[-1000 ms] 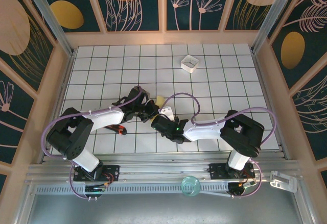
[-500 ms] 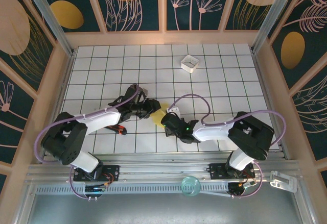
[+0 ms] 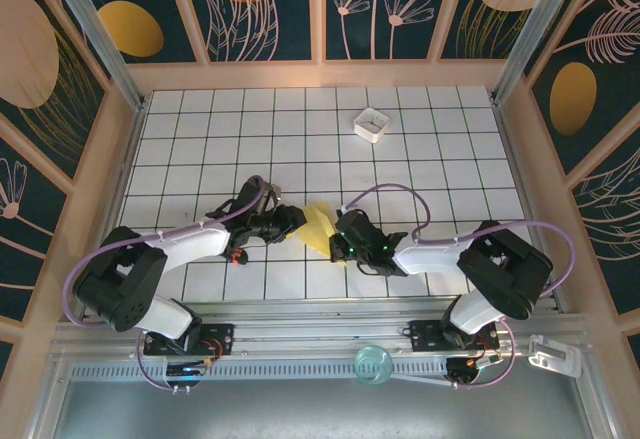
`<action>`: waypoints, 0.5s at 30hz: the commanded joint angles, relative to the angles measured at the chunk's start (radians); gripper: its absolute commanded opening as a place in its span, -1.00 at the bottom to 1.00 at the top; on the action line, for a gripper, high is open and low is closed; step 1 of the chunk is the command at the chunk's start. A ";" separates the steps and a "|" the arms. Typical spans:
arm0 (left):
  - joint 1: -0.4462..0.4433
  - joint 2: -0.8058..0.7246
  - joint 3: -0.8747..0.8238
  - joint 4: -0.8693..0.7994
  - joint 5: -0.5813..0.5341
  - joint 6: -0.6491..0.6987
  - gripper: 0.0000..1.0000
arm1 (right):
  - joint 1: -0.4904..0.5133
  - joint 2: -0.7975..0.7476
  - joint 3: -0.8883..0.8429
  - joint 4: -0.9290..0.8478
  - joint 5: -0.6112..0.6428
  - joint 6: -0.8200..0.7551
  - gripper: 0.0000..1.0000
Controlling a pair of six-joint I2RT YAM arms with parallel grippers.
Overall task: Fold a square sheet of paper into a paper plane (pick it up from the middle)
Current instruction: Fourth fold the wing at the center of the table.
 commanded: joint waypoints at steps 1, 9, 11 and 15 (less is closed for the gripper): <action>0.003 0.040 -0.007 0.029 0.037 0.022 -0.30 | -0.017 -0.012 -0.018 0.059 -0.076 0.036 -1.00; 0.003 0.076 0.006 0.052 0.070 0.061 -0.30 | -0.055 0.009 -0.054 0.134 -0.160 0.077 -1.00; 0.002 0.081 0.010 0.055 0.080 0.070 -0.29 | -0.063 0.013 -0.059 0.147 -0.176 0.082 -1.00; 0.002 0.093 0.028 0.034 0.080 0.110 -0.29 | -0.079 0.023 -0.068 0.164 -0.201 0.087 -1.00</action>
